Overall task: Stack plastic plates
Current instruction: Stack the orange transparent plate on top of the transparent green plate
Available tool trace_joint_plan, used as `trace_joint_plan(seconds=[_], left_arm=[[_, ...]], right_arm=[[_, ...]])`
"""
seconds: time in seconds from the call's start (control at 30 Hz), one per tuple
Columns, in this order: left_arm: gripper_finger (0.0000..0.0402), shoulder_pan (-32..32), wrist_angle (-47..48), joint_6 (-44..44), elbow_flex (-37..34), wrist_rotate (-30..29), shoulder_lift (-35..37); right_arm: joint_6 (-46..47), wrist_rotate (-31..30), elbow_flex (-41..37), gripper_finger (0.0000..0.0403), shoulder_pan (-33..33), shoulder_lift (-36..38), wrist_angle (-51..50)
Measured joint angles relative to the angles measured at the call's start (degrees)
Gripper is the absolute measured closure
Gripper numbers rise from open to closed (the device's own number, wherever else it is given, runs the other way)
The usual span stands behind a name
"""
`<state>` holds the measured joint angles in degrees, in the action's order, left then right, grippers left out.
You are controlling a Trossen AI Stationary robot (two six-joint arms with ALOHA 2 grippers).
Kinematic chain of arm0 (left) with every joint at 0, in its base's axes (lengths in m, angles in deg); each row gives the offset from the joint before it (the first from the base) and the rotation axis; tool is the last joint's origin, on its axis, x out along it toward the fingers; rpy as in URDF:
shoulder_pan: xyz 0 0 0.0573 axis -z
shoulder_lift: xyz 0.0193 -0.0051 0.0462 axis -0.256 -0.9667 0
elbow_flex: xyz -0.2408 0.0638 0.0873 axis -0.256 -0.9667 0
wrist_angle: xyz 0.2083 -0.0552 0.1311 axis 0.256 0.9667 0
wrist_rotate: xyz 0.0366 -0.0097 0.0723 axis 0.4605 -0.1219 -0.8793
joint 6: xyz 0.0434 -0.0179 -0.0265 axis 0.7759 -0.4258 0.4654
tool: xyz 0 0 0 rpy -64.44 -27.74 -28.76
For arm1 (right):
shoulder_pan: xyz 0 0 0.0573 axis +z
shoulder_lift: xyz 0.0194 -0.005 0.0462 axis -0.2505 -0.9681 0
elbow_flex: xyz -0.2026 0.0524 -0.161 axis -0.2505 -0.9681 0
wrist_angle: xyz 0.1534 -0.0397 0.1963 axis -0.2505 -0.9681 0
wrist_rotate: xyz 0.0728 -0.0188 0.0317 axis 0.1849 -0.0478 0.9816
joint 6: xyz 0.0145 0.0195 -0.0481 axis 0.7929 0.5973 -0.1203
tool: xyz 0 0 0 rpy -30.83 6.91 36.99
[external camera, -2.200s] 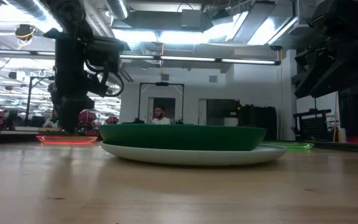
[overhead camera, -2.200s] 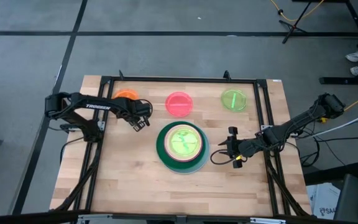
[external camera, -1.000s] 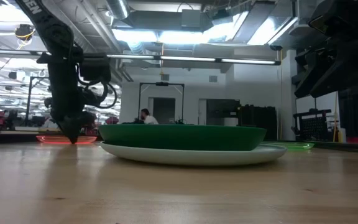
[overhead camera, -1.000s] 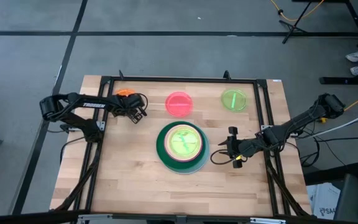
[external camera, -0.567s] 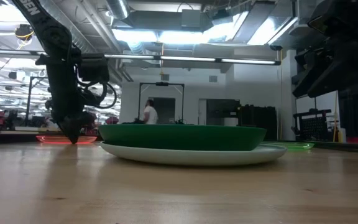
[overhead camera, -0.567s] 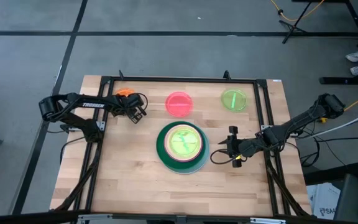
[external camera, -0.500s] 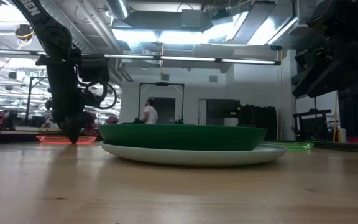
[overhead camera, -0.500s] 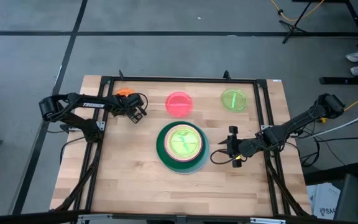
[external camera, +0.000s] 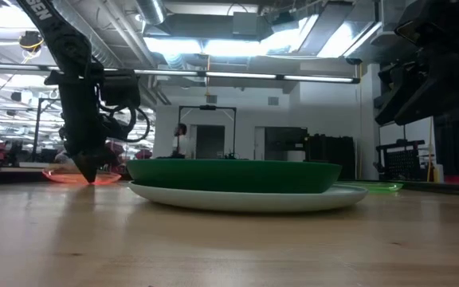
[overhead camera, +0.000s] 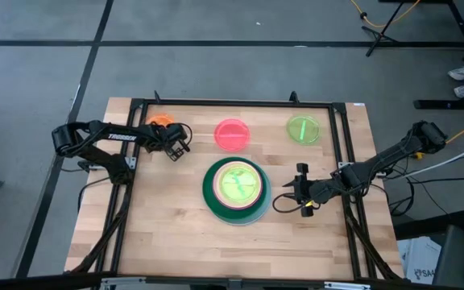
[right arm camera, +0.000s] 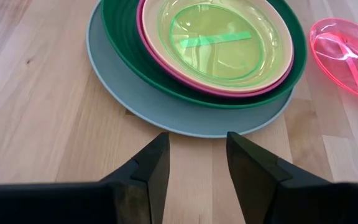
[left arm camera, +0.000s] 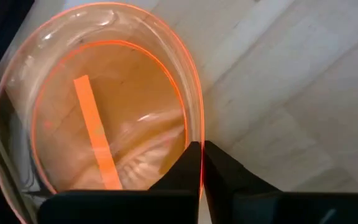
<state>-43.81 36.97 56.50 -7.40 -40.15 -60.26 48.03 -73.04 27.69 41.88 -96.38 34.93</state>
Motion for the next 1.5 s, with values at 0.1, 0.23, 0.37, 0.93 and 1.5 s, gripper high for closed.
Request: trace_joint_plan(seconds=[0.1, 0.23, 0.37, 0.93, 1.5], left_arm=[[0.0399, 1.8, 0.1, -0.2, 0.2, -0.1, 0.0], [0.0398, 4.4, 0.5, -0.3, 1.3, 0.0, 0.0], [0.04, 7.0, 1.4, -0.3, 3.1, 0.0, 0.0], [0.0399, 25.1, 9.6, 0.9, 17.9, -1.3, 0.1], [0.0398, 41.0, -0.4, 7.7, 24.4, 1.0, 0.1]], right_arm=[[0.0, 0.1, 0.0, 0.0253, 0.0, 0.0, 0.0], [0.0, 0.1, 0.0, 0.0253, 0.0, 0.0, 0.0], [0.0, 0.0, 0.0, 0.0253, 0.0, 0.0, 0.0], [0.0, 0.0, 0.0, 0.0253, 0.0, 0.0, 0.0], [0.0, 0.0, 0.0, 0.0253, 0.0, 0.0, 0.0]])
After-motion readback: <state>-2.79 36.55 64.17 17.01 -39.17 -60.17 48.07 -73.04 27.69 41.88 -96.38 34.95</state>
